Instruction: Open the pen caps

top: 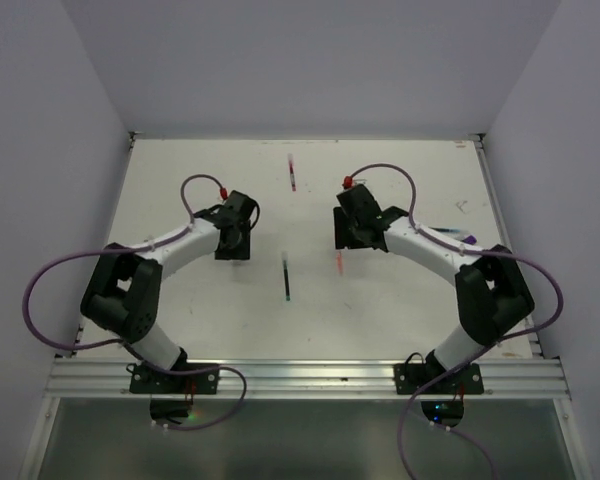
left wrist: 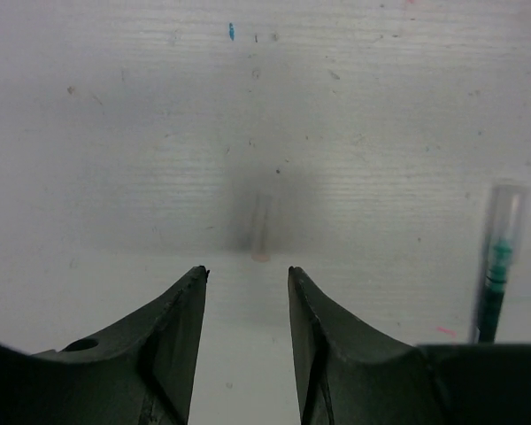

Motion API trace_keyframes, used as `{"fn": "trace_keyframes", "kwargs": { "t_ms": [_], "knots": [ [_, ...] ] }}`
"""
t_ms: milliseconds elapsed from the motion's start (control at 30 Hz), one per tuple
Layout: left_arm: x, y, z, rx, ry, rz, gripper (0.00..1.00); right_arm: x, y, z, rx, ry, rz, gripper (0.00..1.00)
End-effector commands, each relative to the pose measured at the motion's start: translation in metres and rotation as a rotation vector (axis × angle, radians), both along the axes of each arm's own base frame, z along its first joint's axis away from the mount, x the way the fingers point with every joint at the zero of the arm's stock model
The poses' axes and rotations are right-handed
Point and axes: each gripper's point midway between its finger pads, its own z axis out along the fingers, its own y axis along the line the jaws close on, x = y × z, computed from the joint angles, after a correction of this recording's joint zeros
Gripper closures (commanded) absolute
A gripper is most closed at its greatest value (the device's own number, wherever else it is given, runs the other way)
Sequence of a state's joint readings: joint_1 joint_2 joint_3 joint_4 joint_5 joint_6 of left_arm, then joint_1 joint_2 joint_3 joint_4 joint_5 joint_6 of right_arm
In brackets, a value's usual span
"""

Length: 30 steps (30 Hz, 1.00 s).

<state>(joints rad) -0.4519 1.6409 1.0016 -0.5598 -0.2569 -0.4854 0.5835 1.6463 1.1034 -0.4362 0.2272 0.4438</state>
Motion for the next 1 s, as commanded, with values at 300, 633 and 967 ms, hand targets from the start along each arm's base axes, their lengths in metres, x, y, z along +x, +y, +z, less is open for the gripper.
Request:
{"fn": "trace_keyframes", "kwargs": {
  "t_ms": [300,633,967],
  "knots": [
    [-0.027,-0.026,0.124,-0.330,-0.288,-0.070,0.51,-0.058,0.114,0.005,0.044,-0.029,0.223,0.53],
    [-0.055,-0.002,0.097,-0.277,-0.278,-0.019,0.51,-0.075,0.158,-0.013,0.056,-0.031,0.273,0.55],
    [-0.053,0.020,0.094,-0.213,-0.274,0.187,0.51,-0.079,0.174,-0.023,0.078,-0.014,0.270,0.56]
  ]
}}
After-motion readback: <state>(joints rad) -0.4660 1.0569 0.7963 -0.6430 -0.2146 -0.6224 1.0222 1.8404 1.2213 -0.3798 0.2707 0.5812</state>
